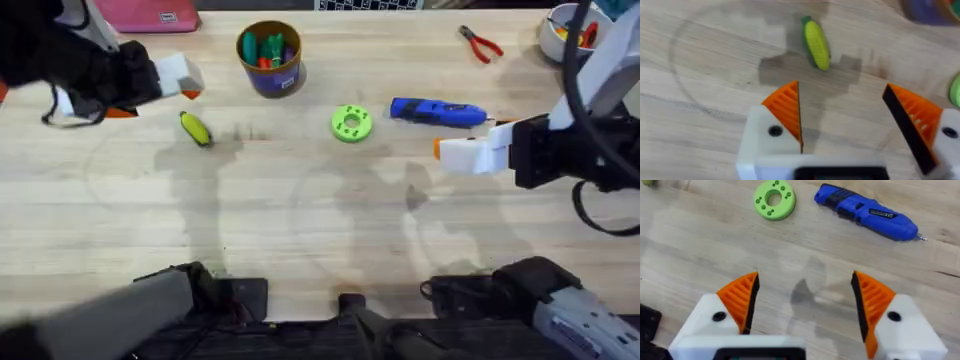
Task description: Pick up the gripper from the table and insert it into the empty holder that is missing its gripper. Then pick up a screw, insert it into the mounting hole, and use the screwdriver to tighten it. Finally, clean up the table by picking up the vegetable and placing it into the bucket.
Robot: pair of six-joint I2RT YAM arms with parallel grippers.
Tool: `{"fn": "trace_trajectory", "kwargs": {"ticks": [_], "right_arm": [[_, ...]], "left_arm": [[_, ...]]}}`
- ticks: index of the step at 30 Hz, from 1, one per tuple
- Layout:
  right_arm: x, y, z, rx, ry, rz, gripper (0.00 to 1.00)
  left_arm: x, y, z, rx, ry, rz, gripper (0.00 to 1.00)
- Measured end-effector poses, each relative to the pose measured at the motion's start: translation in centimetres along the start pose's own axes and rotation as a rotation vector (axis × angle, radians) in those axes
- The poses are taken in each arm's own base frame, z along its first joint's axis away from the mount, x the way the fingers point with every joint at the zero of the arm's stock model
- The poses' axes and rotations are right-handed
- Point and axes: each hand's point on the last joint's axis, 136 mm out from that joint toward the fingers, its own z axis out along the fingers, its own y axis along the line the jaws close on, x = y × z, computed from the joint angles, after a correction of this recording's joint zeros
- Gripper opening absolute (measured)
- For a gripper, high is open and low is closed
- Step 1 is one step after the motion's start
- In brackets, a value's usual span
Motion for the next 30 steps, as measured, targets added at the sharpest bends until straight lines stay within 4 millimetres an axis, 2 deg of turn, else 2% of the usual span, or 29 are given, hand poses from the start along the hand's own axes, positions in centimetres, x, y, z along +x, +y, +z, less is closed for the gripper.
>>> {"fn": "trace_trajectory", "kwargs": {"ticks": [4,9,13,16,20,24,27,30], "right_arm": [[0.0,0.0,0.0,0.0,0.0,0.0,0.994],[0.0,0.0,0.0,0.0,0.0,0.0,0.994],[0.0,0.0,0.0,0.0,0.0,0.0,0.992],[0.0,0.0,0.0,0.0,0.0,0.0,0.994],[0.0,0.0,0.0,0.0,0.0,0.0,0.994],[0.0,0.0,0.0,0.0,0.0,0.0,0.994],[0.0,0.0,0.0,0.0,0.0,0.0,0.994],[0.0,0.0,0.0,0.0,0.0,0.0,0.994]], "left_arm": [[-1.3,1.3,3.2,-0.047,0.114,-0.082,0.985],[-2.1,1.3,7.3,-0.076,0.23,-0.177,0.985],[-1.1,1.0,10.6,-0.103,0.318,-0.237,0.985],[0.0,1.1,12.3,-0.13,0.373,-0.289,0.985],[0.5,2.0,13.5,-0.17,0.4,-0.343,0.986],[0.5,2.8,13.6,-0.215,0.392,-0.356,0.991],[0.4,3.0,13.7,-0.227,0.384,-0.356,0.915],[0.2,3.2,13.8,-0.236,0.376,-0.353,0.892]]}}
